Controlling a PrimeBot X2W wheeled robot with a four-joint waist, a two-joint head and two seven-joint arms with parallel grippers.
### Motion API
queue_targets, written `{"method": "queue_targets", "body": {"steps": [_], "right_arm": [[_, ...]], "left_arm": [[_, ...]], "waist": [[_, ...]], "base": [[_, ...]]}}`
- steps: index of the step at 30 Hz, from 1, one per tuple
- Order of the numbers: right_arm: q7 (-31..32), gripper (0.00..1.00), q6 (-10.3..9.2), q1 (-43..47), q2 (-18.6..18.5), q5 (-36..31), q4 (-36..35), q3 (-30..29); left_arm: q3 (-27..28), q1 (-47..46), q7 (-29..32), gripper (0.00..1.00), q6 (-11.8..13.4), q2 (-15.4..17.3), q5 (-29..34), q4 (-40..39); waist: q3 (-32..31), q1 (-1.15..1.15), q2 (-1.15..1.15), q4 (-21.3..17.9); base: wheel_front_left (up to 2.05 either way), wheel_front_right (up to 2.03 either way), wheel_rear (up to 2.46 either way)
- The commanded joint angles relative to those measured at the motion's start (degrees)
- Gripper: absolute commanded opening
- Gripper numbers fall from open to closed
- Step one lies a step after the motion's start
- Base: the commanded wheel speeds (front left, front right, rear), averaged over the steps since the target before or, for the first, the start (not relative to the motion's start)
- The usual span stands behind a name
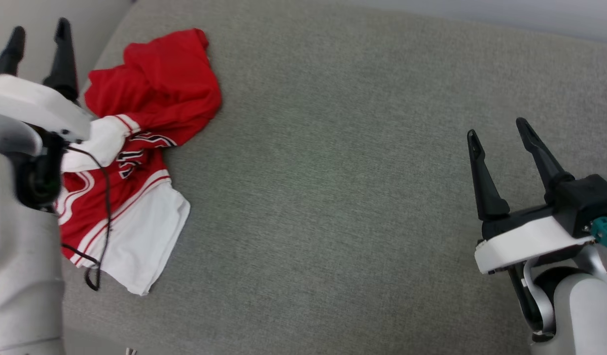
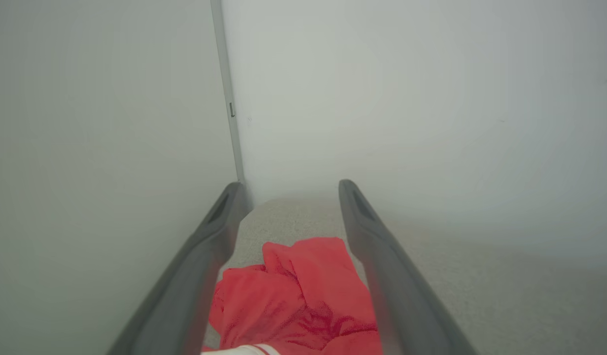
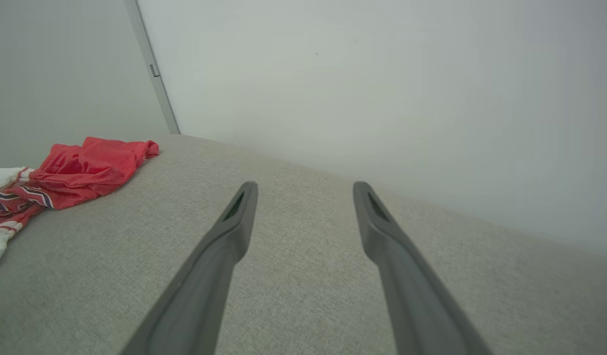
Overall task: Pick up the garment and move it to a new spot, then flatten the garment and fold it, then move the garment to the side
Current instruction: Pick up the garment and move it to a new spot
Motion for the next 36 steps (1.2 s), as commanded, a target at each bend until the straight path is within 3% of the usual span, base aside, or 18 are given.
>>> {"method": "queue_targets", "body": {"steps": [1, 5, 10, 16, 19, 20, 21, 22, 23, 24, 28, 36], "right_arm": [[-0.5, 1.00, -0.04, -1.8, 0.0, 0.1, -0.5, 0.0], [-1.2, 1.00, -0.03, -3.5, 0.0, 0.3, -0.7, -0.1], [-2.2, 1.00, -0.04, -5.0, 0.0, 0.7, -0.2, -0.1], [-2.7, 1.00, -0.04, -5.8, 0.0, 0.6, 0.3, -0.4], [-2.7, 1.00, -0.04, -6.1, 0.0, 0.6, 0.2, -0.4], [-2.7, 1.00, -0.03, -6.1, 0.0, 0.6, 0.1, -0.5], [-2.7, 1.00, -0.04, -6.1, 0.0, 0.6, 0.0, -0.5], [-2.7, 1.00, -0.04, -6.1, 0.0, 0.6, 0.0, -0.5], [-2.6, 1.00, -0.04, -6.0, 0.0, 0.6, -0.1, -0.6], [-2.6, 1.00, -0.03, -5.9, 0.0, 0.6, -0.1, -0.7], [-2.5, 1.00, -0.03, -5.3, 0.0, 0.6, 0.1, -1.4], [-3.2, 1.00, -0.04, -2.7, 0.0, 1.9, 1.5, -2.5]], "left_arm": [[1.0, -2.3, 6.2, 1.00, -0.5, 2.8, -1.7, 1.0], [2.6, -4.8, 21.1, 1.00, -1.0, 7.7, -6.1, 4.0], [3.8, -3.6, 35.2, 1.00, -0.7, 11.5, -10.1, 8.4], [3.8, -0.4, 47.9, 1.00, 0.6, 11.8, -13.8, 12.8], [3.7, 1.4, 50.7, 1.00, 1.1, 10.9, -14.9, 13.7], [3.7, 1.8, 51.1, 0.50, 1.3, 10.4, -15.2, 13.9], [3.6, 2.1, 51.3, 0.33, 1.4, 10.2, -15.2, 13.9], [3.6, 2.1, 51.3, 0.33, 1.4, 10.2, -15.2, 13.9], [3.7, 2.2, 50.7, 0.04, 1.5, 10.0, -15.2, 13.7], [3.7, 2.3, 50.4, 0.00, 1.6, 9.8, -15.3, 13.6], [3.5, 1.5, 46.7, 0.00, 1.8, 10.3, -14.0, 12.3], [2.7, -1.5, 32.2, 0.00, 2.2, 12.5, -8.2, 8.7]], "waist": [[6.4, -0.01, 0.00, -5.3], [10.0, -0.01, 0.00, -7.7], [12.8, -0.01, 0.00, -9.8], [14.3, -0.01, 0.00, -10.8], [14.4, -0.01, 0.00, -11.0], [14.4, -0.01, 0.00, -11.1], [14.3, -0.01, 0.00, -11.1], [14.3, -0.01, 0.00, -11.1], [14.2, -0.01, 0.00, -11.1], [13.9, -0.01, 0.00, -11.0], [12.2, -0.01, 0.00, -10.7], [5.3, -0.01, 0.00, -9.9]], "base": [[0.00, 0.00, 0.00], [0.00, 0.00, 0.00], [0.00, 0.00, 0.00], [0.00, 0.00, 0.00], [0.00, 0.00, 0.00], [0.00, 0.00, 0.00], [0.00, 0.00, 0.00], [0.00, 0.00, 0.00], [0.00, 0.00, 0.00], [0.00, 0.00, 0.00], [0.00, 0.00, 0.00], [0.00, 0.00, 0.00]]}}
